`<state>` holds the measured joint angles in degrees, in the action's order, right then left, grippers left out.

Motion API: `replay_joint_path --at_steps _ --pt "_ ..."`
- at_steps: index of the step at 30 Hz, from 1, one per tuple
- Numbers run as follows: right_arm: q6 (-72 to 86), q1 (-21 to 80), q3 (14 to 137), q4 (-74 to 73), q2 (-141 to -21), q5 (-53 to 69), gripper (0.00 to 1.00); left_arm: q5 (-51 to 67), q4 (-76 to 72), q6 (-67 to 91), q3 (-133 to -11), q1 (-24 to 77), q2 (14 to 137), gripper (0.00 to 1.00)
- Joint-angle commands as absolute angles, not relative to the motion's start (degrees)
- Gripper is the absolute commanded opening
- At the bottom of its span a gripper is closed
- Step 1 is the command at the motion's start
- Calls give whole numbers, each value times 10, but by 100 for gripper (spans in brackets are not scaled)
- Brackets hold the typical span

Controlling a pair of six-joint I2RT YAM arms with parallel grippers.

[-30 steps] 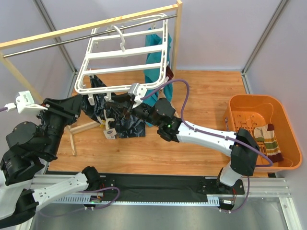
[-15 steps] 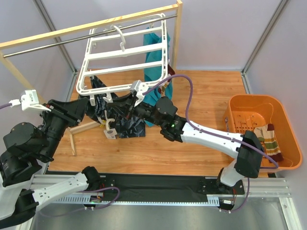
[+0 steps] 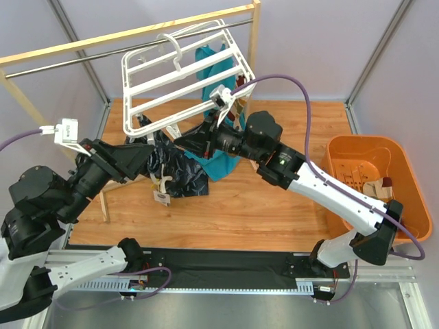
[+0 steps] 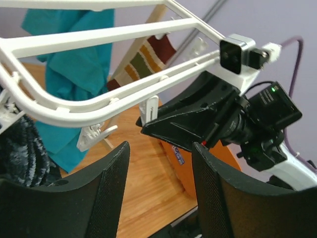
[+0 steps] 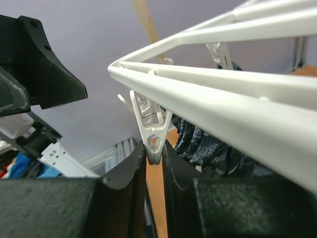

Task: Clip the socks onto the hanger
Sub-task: Open the clamp at the hanger.

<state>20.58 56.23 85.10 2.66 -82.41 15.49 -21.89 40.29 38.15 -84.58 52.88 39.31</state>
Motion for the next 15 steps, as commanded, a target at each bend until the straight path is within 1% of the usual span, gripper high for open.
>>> replay_joint_path --at_steps 1,4,7,11,15 --pt "309 523 890 -68 -809 237 0 -136 357 385 -852 531 424 61" --pt "368 489 892 -71 -811 323 0 -94 326 396 -847 531 446 62" --pt "395 473 889 -68 -804 356 0 -59 294 409 -840 531 467 63" --pt "445 460 878 -39 -795 395 0 -56 262 424 -820 531 476 64" --pt "483 457 870 -19 -788 409 0 -71 244 432 -800 531 474 64"
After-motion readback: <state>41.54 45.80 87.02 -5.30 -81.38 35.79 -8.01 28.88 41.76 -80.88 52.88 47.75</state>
